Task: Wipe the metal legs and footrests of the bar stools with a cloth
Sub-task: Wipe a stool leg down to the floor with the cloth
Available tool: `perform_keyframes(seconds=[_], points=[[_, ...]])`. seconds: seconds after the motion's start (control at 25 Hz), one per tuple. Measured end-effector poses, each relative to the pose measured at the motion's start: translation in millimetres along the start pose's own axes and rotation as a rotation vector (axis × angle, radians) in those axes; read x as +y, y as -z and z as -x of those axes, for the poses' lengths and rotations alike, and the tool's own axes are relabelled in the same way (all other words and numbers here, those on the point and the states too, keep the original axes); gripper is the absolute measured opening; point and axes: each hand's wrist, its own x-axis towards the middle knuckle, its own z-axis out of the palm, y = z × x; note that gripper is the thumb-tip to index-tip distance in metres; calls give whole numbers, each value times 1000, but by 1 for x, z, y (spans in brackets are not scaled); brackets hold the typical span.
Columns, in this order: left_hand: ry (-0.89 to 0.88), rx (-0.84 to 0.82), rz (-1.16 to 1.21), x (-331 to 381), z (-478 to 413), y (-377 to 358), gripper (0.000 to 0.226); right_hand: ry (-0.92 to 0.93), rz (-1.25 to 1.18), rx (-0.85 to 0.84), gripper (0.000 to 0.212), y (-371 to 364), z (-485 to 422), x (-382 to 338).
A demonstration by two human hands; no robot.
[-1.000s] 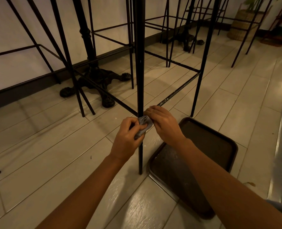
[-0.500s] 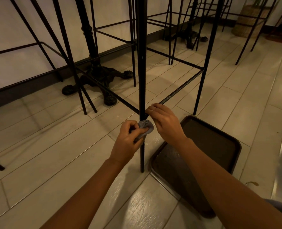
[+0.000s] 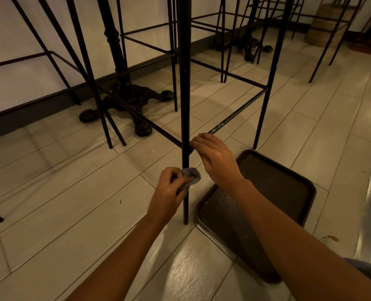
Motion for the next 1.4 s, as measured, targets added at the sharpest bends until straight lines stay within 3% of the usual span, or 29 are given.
perform_keyframes(seconds=[0.32, 1.04, 1.28, 1.4], points=[[-33, -47, -76, -3, 5, -2, 33, -40, -25, 43, 31, -5, 2, -5], [133, -52, 45, -10, 35, -32, 26, -76, -92, 135, 28, -15, 7, -8], [194, -71, 56, -10, 47, -46, 38, -61, -98, 171, 27, -16, 7, -8], [227, -83, 94, -14, 52, -48, 28, -64, -97, 169, 28, -17, 7, -8]])
